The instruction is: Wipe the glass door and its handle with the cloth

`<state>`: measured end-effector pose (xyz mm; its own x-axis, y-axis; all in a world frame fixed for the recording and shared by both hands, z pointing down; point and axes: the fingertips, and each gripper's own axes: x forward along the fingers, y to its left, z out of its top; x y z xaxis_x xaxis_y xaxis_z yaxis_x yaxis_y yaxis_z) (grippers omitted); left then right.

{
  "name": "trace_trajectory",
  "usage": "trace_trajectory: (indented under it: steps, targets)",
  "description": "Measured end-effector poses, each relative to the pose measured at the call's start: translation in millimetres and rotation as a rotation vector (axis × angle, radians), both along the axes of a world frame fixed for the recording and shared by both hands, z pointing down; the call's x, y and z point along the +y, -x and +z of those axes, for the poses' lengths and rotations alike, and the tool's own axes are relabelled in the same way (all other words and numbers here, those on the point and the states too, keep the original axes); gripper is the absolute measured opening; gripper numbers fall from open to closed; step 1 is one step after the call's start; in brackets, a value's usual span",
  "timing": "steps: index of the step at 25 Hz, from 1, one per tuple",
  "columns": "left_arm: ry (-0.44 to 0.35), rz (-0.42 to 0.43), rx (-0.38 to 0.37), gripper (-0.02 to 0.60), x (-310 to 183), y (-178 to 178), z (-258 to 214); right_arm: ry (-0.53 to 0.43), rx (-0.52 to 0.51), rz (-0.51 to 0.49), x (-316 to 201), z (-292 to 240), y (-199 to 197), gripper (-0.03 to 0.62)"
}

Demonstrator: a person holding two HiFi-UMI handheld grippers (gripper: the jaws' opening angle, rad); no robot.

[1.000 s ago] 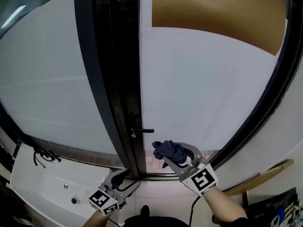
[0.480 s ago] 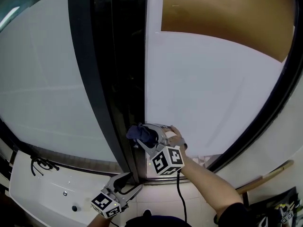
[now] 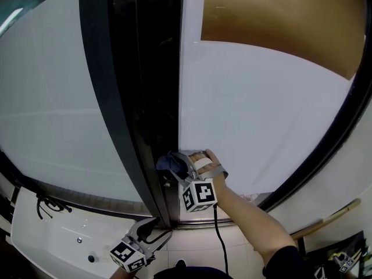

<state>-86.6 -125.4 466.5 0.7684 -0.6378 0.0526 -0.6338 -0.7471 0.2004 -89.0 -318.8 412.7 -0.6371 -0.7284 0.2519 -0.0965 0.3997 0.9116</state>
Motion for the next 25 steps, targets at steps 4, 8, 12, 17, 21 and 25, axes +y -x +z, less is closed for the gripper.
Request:
trace_trajectory:
  steps: [4, 8, 12, 17, 21, 25]
  targets:
    - [-0.003, 0.014, 0.002, 0.232, -4.4, -6.9, -0.9, 0.012, 0.009, 0.061, -10.3, 7.2, -36.8, 0.201]
    - [-0.003, 0.038, 0.002, 0.232, -5.9, -18.4, -3.1, 0.042, 0.006, 0.126, -21.1, 10.1, -89.1, 0.201]
    - [-0.008, 0.057, 0.003, 0.232, -8.5, -26.9, -4.4, 0.04, 0.003, 0.198, -23.7, 8.3, -141.8, 0.201]
    - [-0.019, 0.069, 0.004, 0.232, -9.3, -35.1, -9.7, 0.035, -0.024, 0.322, -26.5, 4.7, -217.5, 0.201]
    - [-0.023, 0.07, -0.005, 0.232, -9.2, -35.3, -11.2, 0.043, -0.068, 0.45, -29.2, 0.0, -289.9, 0.201]
    - [-0.017, 0.069, -0.004, 0.232, -10.4, -36.0, -10.0, 0.069, -0.097, 0.553, -32.7, -0.9, -337.1, 0.201]
